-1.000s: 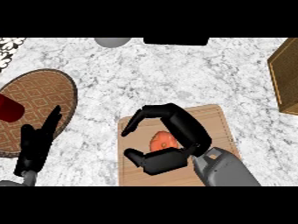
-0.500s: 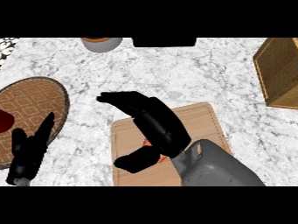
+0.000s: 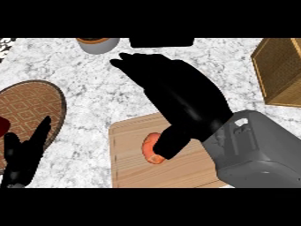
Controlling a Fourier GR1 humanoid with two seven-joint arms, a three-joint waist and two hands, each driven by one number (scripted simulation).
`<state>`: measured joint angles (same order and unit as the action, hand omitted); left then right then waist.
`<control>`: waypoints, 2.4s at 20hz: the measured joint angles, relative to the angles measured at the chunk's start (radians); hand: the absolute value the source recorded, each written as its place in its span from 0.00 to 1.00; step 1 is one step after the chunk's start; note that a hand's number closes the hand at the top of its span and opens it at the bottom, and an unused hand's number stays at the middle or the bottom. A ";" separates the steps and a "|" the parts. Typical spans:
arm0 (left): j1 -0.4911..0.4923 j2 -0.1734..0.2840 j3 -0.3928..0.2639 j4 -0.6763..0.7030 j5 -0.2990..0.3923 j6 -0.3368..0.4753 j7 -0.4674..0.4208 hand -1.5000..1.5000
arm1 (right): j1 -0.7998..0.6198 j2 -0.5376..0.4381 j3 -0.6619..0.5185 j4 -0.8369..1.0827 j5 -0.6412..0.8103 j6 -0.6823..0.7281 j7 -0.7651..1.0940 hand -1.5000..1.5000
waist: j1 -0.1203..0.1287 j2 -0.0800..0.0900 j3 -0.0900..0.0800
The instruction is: Pick the squash from the cutting board and place it in the basket
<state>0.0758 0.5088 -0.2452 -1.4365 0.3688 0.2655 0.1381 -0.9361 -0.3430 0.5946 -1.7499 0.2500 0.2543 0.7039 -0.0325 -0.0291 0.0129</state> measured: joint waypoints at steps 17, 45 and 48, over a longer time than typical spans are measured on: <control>0.003 -0.017 0.017 -0.014 -0.028 -0.015 0.000 0.50 | -0.151 -0.189 -0.086 -0.057 -0.490 0.349 0.250 0.00 | 0.013 0.011 0.001; -0.011 -0.066 0.044 -0.022 -0.083 -0.052 0.025 0.50 | 0.156 -0.045 0.166 -0.035 -0.088 0.210 0.165 0.00 | 0.034 0.021 0.005; -0.015 -0.076 0.043 -0.024 -0.095 -0.044 0.039 0.50 | 0.187 -0.033 0.179 -0.023 -0.043 0.197 0.140 0.00 | 0.035 0.021 0.005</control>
<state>0.0604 0.4333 -0.2021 -1.4607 0.2735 0.2218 0.1772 -0.7493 -0.3762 0.7739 -1.7726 0.2067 0.4512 0.8439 0.0021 -0.0080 0.0182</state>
